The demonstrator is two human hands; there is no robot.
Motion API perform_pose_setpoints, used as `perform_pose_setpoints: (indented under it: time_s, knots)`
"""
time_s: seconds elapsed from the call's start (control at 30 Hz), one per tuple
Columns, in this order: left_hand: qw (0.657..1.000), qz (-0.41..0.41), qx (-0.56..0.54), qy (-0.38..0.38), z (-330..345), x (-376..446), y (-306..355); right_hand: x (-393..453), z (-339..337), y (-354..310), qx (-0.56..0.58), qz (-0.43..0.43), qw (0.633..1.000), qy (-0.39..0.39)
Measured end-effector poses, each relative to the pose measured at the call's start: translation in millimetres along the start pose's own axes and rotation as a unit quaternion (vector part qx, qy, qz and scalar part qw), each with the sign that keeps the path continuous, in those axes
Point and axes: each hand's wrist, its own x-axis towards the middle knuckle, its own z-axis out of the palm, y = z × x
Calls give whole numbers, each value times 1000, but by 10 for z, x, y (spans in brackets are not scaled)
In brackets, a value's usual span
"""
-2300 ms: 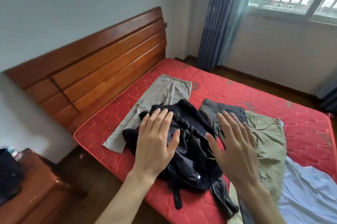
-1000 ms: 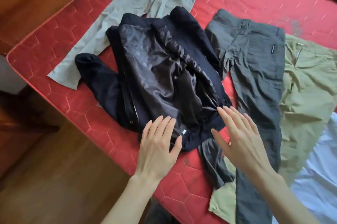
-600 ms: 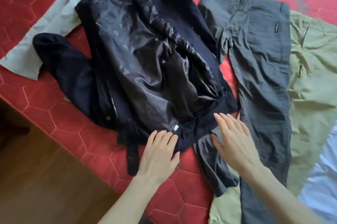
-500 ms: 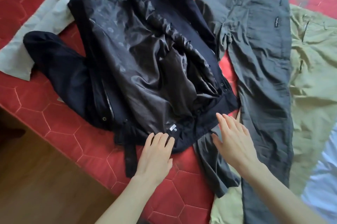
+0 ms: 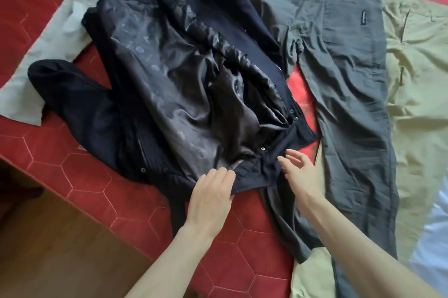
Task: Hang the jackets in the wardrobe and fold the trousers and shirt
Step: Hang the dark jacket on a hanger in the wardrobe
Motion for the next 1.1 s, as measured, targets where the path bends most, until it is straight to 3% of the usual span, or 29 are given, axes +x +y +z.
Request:
perform_pose_setpoints:
  time_s: [0.13, 0.43, 0.73, 0.97, 1.1]
  knots:
    - [997, -43, -59, 21, -279, 67, 136, -308, 129, -173, 168, 112, 977, -63]
    - [983, -105, -132, 70, -1506, 159, 883, -1341, 31, -1061, 266, 17, 961, -73]
    - [946, -182, -255, 85, -2808, 161, 1742, -2213, -618, -2293, 210, -56, 968, -126]
    - [837, -264, -468, 102, -3607, 341, 2147, -2776, -1177, -2854, 167, -129, 962, -175]
    - [778, -294, -541, 126, -4060, 508, 2395, -3044, -1366, -3014, 130, -254, 950, -127]
